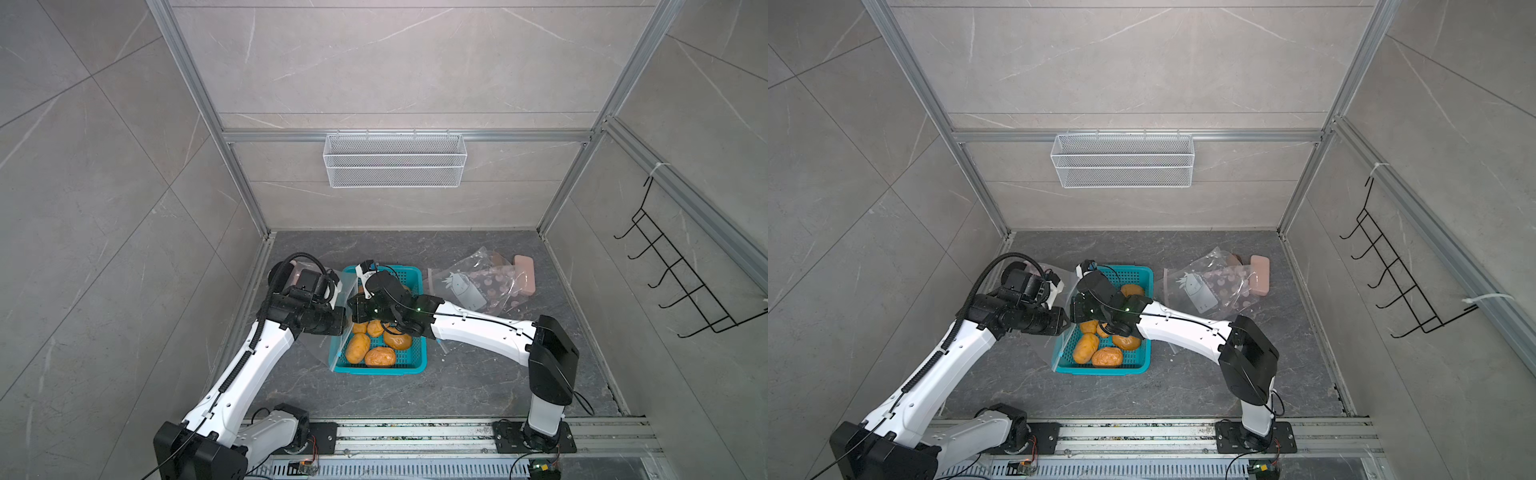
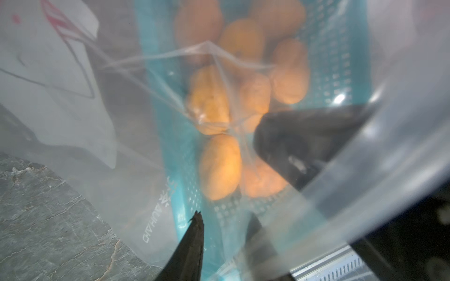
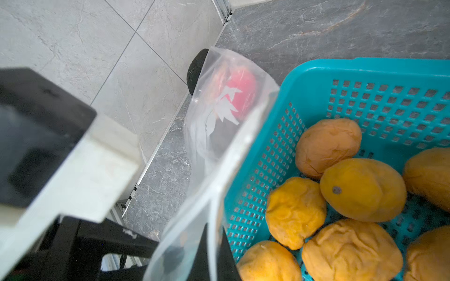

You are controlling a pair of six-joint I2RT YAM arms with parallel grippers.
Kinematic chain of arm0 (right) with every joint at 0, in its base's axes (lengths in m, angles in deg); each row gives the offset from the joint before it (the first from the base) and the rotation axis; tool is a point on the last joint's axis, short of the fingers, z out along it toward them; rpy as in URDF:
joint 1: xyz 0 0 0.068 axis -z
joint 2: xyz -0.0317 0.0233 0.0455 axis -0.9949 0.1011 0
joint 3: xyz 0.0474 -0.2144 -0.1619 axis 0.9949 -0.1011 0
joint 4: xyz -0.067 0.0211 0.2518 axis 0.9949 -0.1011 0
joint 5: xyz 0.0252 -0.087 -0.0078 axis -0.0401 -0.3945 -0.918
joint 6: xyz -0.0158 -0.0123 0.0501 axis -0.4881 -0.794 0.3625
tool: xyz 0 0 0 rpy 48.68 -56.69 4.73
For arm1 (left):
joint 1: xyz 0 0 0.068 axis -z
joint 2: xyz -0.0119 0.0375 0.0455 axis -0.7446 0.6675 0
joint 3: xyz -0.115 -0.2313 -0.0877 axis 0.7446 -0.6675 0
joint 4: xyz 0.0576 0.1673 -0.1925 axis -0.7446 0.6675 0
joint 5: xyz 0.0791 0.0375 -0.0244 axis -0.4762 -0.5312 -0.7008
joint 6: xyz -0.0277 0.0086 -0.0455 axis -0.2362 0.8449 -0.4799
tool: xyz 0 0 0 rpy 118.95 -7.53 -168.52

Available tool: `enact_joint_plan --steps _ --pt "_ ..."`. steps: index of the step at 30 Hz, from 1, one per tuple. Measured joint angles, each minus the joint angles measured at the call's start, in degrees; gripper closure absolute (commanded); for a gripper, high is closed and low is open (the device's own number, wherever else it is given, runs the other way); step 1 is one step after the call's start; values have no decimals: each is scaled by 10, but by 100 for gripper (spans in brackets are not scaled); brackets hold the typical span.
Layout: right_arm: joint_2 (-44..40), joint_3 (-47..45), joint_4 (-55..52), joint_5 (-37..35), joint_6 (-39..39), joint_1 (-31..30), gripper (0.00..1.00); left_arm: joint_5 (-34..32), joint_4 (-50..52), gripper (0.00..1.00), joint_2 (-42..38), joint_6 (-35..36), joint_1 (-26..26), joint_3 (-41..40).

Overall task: Put the potatoes into a zipper bag and zip it
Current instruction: Open the zipper of the food storage bag.

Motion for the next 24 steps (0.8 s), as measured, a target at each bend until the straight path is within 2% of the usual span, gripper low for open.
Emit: enact_joint_plan --steps 6,15,24 --pt "0 0 0 2 3 0 100 -32 0 100 -31 -9 0 -2" --pt "1 1 -2 2 2 0 100 -89 4 100 -78 -11 0 8" --pt "27 56 -62 -12 -24 0 96 -140 35 100 -80 -12 0 92"
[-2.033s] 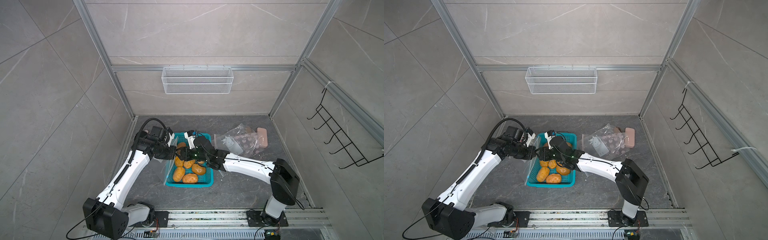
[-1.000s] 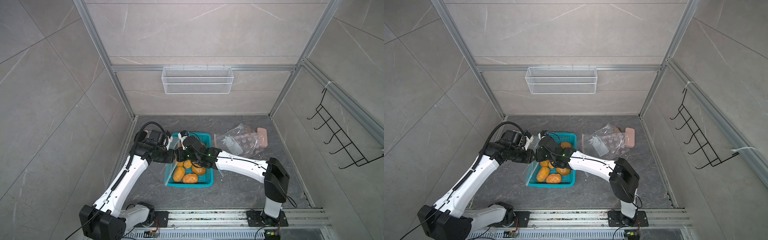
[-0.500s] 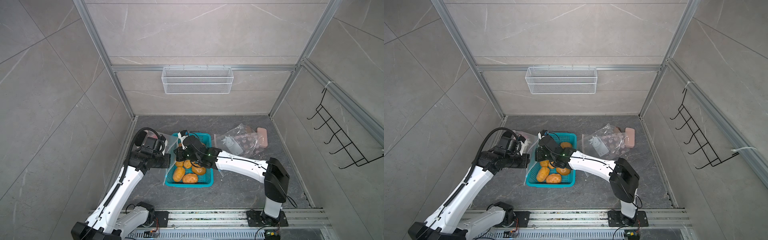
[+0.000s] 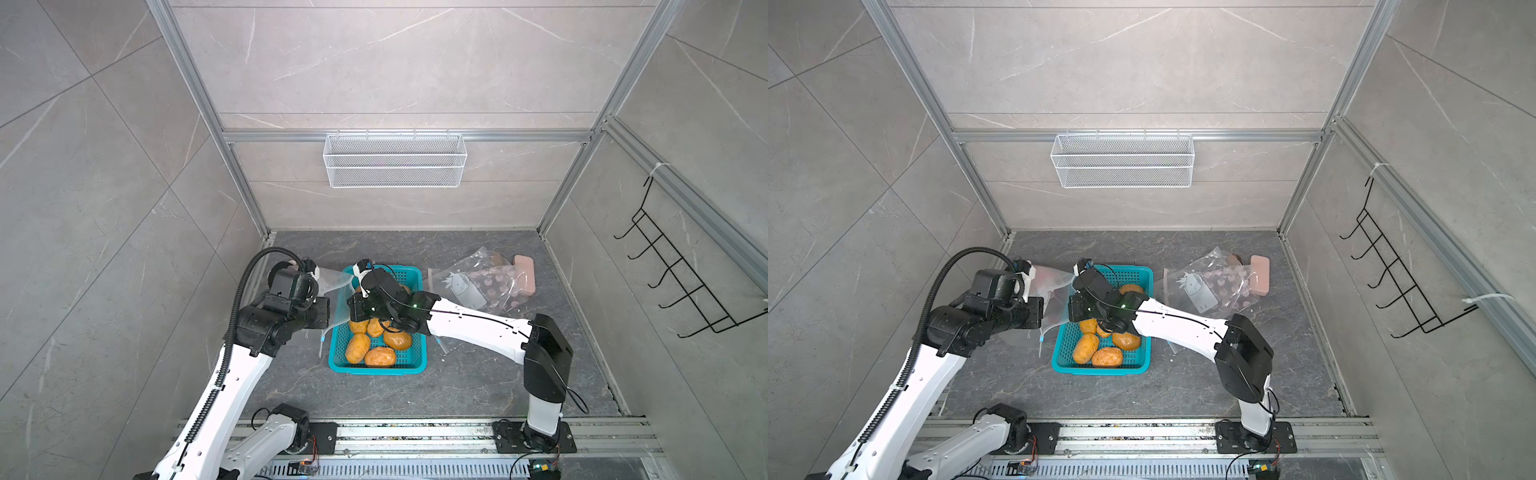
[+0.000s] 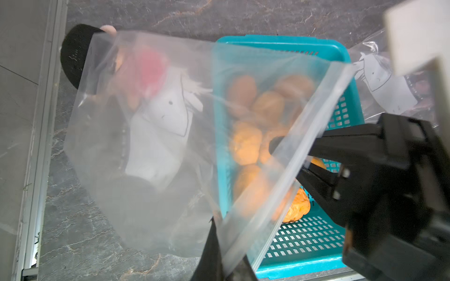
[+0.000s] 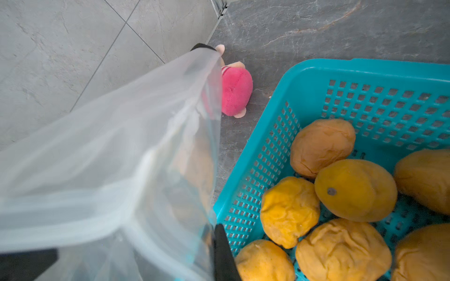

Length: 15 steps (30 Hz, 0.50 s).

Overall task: Put the potatoes into a zipper bag and zip it
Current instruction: Open the zipper of the food storage bag.

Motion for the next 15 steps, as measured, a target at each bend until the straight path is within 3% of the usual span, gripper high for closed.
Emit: enact_joint_plan --steps 8,15 --pt "20 40 -42 -2 -32 0 90 -25 -3 100 2 0 0 17" --pt "43 56 -67 12 -56 0 76 -29 -55 100 1 0 0 -40"
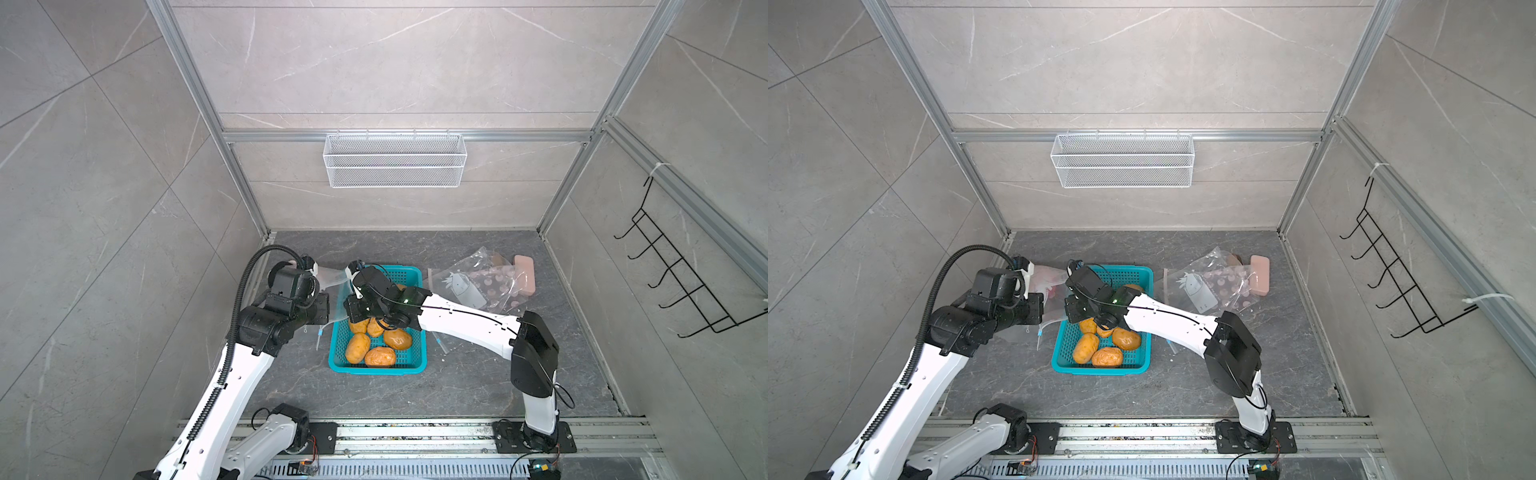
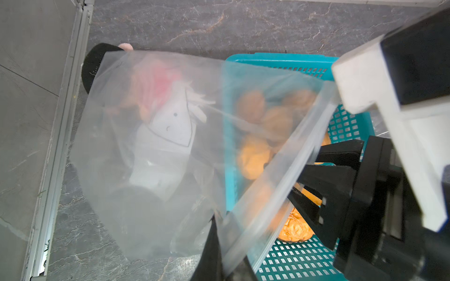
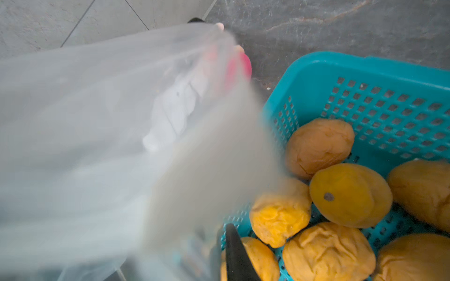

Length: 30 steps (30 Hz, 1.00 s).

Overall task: Put the potatoes into a zipper bag and zip it
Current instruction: Open the zipper of the food storage bag.

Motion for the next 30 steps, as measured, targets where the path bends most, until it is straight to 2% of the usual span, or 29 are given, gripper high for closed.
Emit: enact_joint_plan --steps 4,9,19,23,30 --pt "8 10 -14 2 -10 0 72 -1 -20 100 4 0 0 -15" --pt "16 25 -21 12 -30 0 56 -2 -38 100 10 2 0 -21" --pt "7 43 -20 50 -86 0 40 1 -50 100 15 11 0 -39" --pt "-41 -11 3 65 -99 1 33 0 -49 100 15 14 0 -43" --pt "-151 -97 37 68 -114 14 29 -1 -50 100 11 16 0 -43"
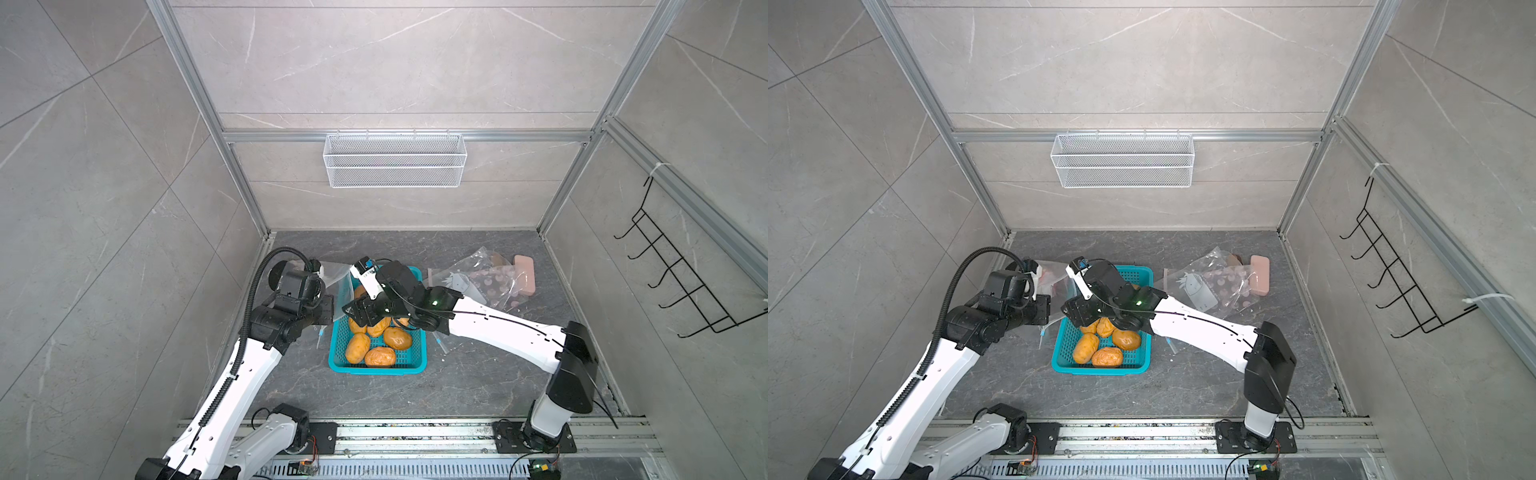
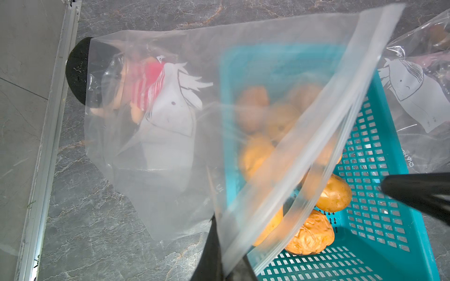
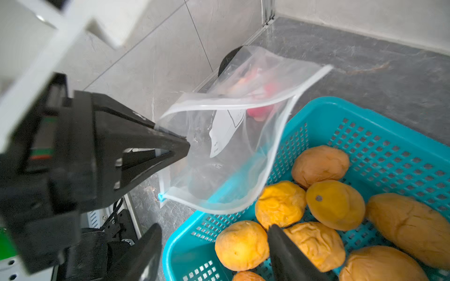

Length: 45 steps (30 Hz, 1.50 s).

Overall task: Put the potatoes into a zipper bag and zip it
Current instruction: Open the zipper of the food storage bag, then pick up the potato from the basket.

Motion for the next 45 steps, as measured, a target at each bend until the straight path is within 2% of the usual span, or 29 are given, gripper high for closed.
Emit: enact_joint_plan --steps 4,9,17,32,36,42,45 --pt "-15 -20 16 -8 12 37 29 0 0 100 0 0 0 0" --pt "50 -3 2 -30 23 84 25 0 0 100 0 0 0 0" --pt "200 106 -85 -67 -10 82 20 0 -2 100 -7 0 0 -11" --pt "331 236 -181 -119 -20 83 20 -8 -3 100 -14 2 0 -16" --pt "343 245 -193 -135 -17 82 26 -8 -4 100 -14 3 0 -17" --pt "345 251 -196 -133 -12 82 44 -8 -4 100 -14 4 0 -19" --pt "344 251 -198 -126 -14 83 48 -8 -4 100 -14 5 0 -19"
